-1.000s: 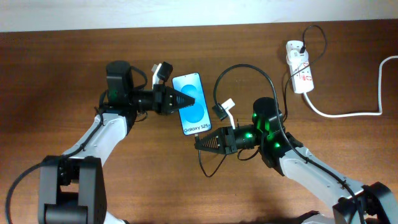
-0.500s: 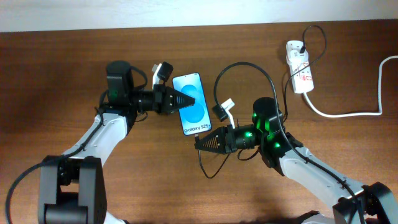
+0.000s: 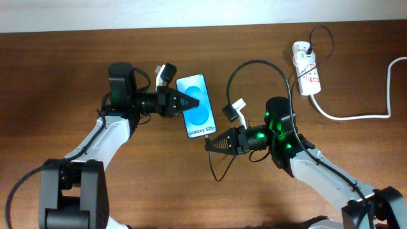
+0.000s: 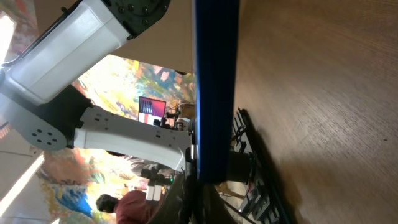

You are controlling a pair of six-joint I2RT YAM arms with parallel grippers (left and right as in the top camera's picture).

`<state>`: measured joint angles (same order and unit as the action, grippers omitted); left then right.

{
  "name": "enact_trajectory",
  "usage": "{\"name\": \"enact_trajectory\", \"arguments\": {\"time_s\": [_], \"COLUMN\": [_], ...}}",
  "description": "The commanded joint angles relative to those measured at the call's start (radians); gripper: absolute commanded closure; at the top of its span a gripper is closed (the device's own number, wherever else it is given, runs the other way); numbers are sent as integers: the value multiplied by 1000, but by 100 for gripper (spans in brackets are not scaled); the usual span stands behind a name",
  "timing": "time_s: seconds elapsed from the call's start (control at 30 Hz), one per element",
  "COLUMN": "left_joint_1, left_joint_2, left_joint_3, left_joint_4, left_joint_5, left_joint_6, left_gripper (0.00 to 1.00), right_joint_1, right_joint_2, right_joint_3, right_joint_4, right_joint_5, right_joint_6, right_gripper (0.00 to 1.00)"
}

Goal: Plug charger to phone and switch on socket

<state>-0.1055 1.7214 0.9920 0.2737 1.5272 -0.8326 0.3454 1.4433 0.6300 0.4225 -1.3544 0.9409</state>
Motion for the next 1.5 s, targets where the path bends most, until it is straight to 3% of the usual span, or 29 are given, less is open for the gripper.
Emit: {"name": "enact_trajectory", "arguments": {"time_s": [0.0, 0.73, 1.47], "left_joint_1": [-2, -2, -2], "left_joint_2": [-3, -3, -3], "left_joint_3": [5, 5, 5], "left_joint_4": [2, 1, 2], "left_joint_5": [22, 22, 21], "left_joint_6": [12, 12, 12], "left_gripper": [100, 100, 100], "right_joint_1": [-5, 34, 35], "right_joint_2": [3, 3, 3], "right_joint_3": [14, 14, 14], "right_joint_4": [1, -44, -40], "right_joint_5": [-30, 56, 8], "right_joint_6": [-21, -73, -74], "right_gripper": [96, 96, 96]}}
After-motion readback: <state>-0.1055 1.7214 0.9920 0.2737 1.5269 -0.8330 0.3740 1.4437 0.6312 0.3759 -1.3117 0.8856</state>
